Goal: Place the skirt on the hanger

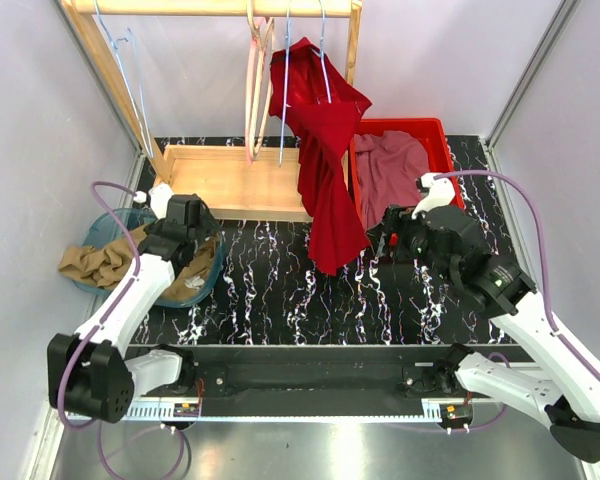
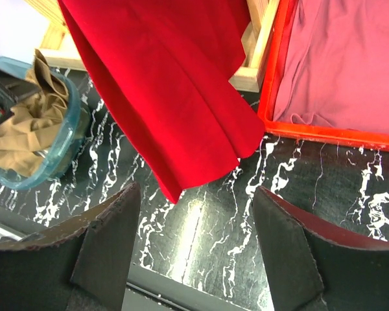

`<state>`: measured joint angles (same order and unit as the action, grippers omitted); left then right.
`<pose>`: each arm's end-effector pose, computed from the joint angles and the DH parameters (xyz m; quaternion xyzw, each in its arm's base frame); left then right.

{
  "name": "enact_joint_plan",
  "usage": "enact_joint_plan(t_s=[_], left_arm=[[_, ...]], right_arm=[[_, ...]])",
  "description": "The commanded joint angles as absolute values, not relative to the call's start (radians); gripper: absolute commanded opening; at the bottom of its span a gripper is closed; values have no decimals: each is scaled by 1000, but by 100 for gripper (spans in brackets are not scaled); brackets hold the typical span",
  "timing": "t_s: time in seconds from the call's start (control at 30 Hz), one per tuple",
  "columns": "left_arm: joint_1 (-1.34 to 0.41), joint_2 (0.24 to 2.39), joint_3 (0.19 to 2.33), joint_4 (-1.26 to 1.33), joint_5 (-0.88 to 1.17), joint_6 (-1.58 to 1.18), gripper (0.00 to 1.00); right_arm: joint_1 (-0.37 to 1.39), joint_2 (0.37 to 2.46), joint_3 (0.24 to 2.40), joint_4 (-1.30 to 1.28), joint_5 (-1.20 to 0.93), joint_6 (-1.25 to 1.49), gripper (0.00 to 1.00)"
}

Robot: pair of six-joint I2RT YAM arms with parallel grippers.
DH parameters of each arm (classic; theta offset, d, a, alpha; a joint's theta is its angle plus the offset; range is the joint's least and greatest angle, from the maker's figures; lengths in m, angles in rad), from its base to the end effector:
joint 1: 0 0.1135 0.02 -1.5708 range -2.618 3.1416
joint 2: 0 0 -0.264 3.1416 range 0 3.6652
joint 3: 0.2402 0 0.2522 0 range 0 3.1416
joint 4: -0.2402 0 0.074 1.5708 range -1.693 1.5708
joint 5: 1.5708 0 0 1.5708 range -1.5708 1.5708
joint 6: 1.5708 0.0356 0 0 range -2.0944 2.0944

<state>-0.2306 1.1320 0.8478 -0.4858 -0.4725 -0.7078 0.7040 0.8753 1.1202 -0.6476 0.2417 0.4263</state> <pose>0.2331 -0.0381 0.2678 -0.3002 0.8484 0.0209 0.4355 0.1380 0.1060 0.3912 -0.0488 0.8294 0.2082 0.5161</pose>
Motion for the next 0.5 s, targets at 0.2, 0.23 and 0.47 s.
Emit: enact_joint_plan(t_s=[0.2,0.23,0.47], left_arm=[[-164,1299,830,-198,-347,-719,53],[-163,1313,834,-201,-348,-718,45],[-161,1240,894,-298,-362,-693,0]], right_arm=[[699,926,1097,-578,250,422,77],[699,930,1094,-578,256,420,77],[699,927,1089,-572,265,422,77]])
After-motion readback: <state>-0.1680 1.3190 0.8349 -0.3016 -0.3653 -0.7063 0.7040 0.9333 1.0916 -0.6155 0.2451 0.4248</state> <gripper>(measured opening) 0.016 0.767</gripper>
